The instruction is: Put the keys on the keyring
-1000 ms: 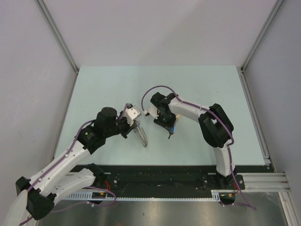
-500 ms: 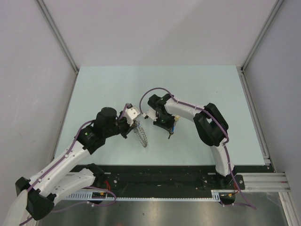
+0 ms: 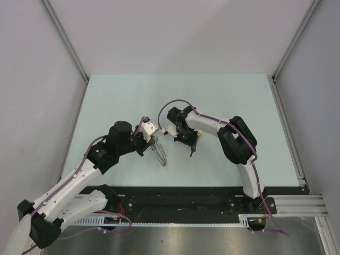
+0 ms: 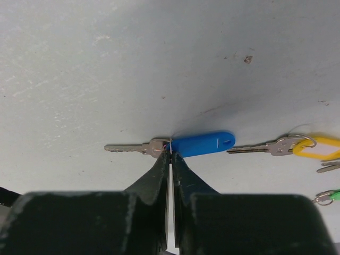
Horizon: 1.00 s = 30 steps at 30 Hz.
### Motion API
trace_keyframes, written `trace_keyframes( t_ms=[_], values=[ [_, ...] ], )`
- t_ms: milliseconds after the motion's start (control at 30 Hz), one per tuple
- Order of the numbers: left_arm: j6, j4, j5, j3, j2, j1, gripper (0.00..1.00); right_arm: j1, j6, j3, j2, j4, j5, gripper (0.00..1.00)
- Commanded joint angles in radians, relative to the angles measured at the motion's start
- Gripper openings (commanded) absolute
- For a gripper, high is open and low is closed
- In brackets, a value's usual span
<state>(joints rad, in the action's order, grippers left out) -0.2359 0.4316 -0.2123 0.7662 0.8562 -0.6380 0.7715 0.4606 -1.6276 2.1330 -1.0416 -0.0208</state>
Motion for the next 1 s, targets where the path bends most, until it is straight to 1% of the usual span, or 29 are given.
trace_keyframes(
  t_ms=[0, 133, 233, 300, 333, 367, 433, 467, 500, 567, 600, 800, 833, 900, 933, 967],
  values=[
    [0.001, -0.037, -0.004, 0.008, -0.02, 0.006, 0.0, 0.006, 0.013, -0.04, -0.001, -0.018, -0.01, 0.0],
    [0.001, -0.04, -0.006, 0.007, -0.02, 0.006, 0.0, 0.005, 0.013, -0.029, -0.041, 0.006, -0.004, 0.0],
    [0.001, -0.04, -0.006, 0.007, -0.02, 0.006, 0.0, 0.005, 0.006, 0.001, -0.116, 0.06, 0.007, 0.0],
    [0.001, -0.042, -0.012, 0.007, -0.023, 0.006, 0.0, -0.001, 0.003, 0.04, -0.192, 0.116, 0.009, 0.0],
    [0.001, -0.042, -0.013, 0.007, -0.023, 0.006, 0.0, -0.001, -0.002, 0.055, -0.217, 0.138, 0.037, 0.0],
    [0.001, -0.047, -0.016, 0.005, -0.025, 0.006, 0.0, -0.006, -0.005, 0.073, -0.276, 0.182, 0.053, 0.0],
    [-0.002, -0.05, -0.022, 0.005, -0.023, 0.006, 0.0, -0.012, -0.017, 0.127, -0.33, 0.222, 0.061, 0.0],
    [-0.003, -0.053, -0.025, 0.005, -0.022, 0.006, 0.0, -0.017, -0.02, 0.147, -0.358, 0.273, 0.067, 0.0],
    [-0.011, -0.054, -0.03, 0.007, -0.019, 0.004, 0.01, -0.02, -0.025, 0.191, -0.416, 0.299, 0.071, 0.0],
    [-0.019, -0.06, -0.044, 0.016, -0.016, 0.004, 0.01, -0.023, -0.034, 0.231, -0.47, 0.378, 0.085, 0.0],
    [-0.029, -0.062, -0.05, 0.021, -0.013, 0.006, 0.0, -0.026, -0.034, 0.274, -0.525, 0.406, 0.096, 0.0],
    [-0.091, -0.067, -0.122, 0.067, 0.004, 0.006, 0.0, -0.049, -0.079, 0.388, -0.677, 0.58, 0.206, 0.0],
    [-0.098, -0.067, -0.13, 0.08, 0.012, 0.006, 0.0, -0.052, -0.083, 0.432, -0.72, 0.607, 0.237, 0.0],
    [-0.124, -0.067, -0.159, 0.093, 0.021, 0.006, 0.0, -0.058, -0.109, 0.481, -0.763, 0.701, 0.275, 0.0],
    [-0.134, -0.073, -0.17, 0.103, 0.03, 0.006, 0.0, -0.066, -0.111, 0.504, -0.804, 0.733, 0.33, 0.0],
    [-0.144, -0.073, -0.189, 0.11, 0.036, 0.006, 0.0, -0.069, -0.114, 0.558, -0.83, 0.8, 0.36, 0.0]
  ],
)
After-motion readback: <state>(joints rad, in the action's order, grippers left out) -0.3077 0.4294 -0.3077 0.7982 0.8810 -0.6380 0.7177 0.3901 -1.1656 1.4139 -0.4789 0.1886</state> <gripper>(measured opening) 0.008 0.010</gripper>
